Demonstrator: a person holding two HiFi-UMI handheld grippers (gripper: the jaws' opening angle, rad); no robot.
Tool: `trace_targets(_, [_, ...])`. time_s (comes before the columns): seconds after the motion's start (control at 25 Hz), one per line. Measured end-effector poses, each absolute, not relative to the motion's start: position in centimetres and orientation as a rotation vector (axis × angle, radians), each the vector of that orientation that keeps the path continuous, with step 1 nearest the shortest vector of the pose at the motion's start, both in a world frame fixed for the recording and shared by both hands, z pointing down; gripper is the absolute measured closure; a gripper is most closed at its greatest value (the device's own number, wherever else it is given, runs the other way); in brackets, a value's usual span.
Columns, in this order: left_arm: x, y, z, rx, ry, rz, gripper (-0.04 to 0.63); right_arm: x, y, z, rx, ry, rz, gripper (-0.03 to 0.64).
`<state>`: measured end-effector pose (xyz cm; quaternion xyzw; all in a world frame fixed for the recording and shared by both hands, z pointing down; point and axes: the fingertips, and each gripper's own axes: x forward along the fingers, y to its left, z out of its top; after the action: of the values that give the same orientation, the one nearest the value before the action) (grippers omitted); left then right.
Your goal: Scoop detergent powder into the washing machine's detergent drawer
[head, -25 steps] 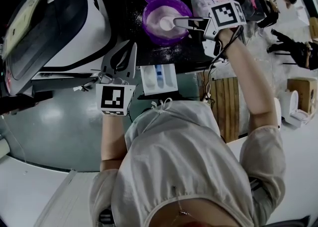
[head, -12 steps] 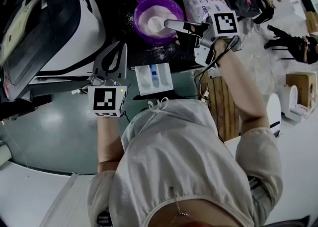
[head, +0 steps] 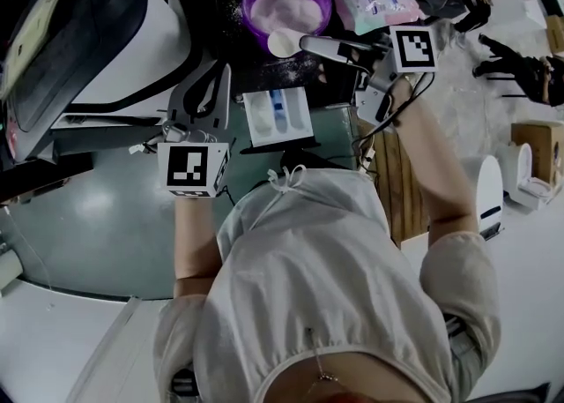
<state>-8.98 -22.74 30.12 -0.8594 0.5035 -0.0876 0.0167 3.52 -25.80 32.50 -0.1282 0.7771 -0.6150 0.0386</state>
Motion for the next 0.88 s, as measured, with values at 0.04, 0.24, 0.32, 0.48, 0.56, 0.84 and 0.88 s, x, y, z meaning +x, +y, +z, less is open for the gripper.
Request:
trace_targets(0.04, [-9.0,-22.2,30.2,-2.676,1.562,-0.268,0.569,3.5,-25.1,32.7,-0.391,2.377,-1.889,0.607])
trace_targets(0.24, [-8.7,-19.5,31.0,-2.709,1.542,-0.263,0.569,3.1,-21.8,34.0,-0.384,2.338,-1.925,0.607])
trace_targets(0.32, [-8.9,-18.7,31.4,-2.72,1.55,-0.269,0.569,2.9,-20.7,34.8,-0.389,2.321,-1.945,0.607])
trace_targets(0.48, [-9.0,-16.9,32.4,-2.737,1.555,-0.268,0.568,2.4,-18.3,36.5,-0.385,2.296,-1.992,0.607])
trace_targets(0.56, [-9.3,-15.9,33.0,-2.748,1.572,-0.289,0.569,2.1,-17.2,37.6,-0.385,2.294,-2.012,0.607])
trace_targets(0.84, [-10.7,-13.2,36.3,-2.759,1.619,-0.33,0.569,0.9,-15.1,43.7,-0.487,2.311,-2.101,0.609])
trace_targets(0.88, [-10.9,-12.9,36.8,-2.759,1.627,-0.332,0.569,1.0,-15.0,44.8,-0.532,2.329,-2.113,0.609])
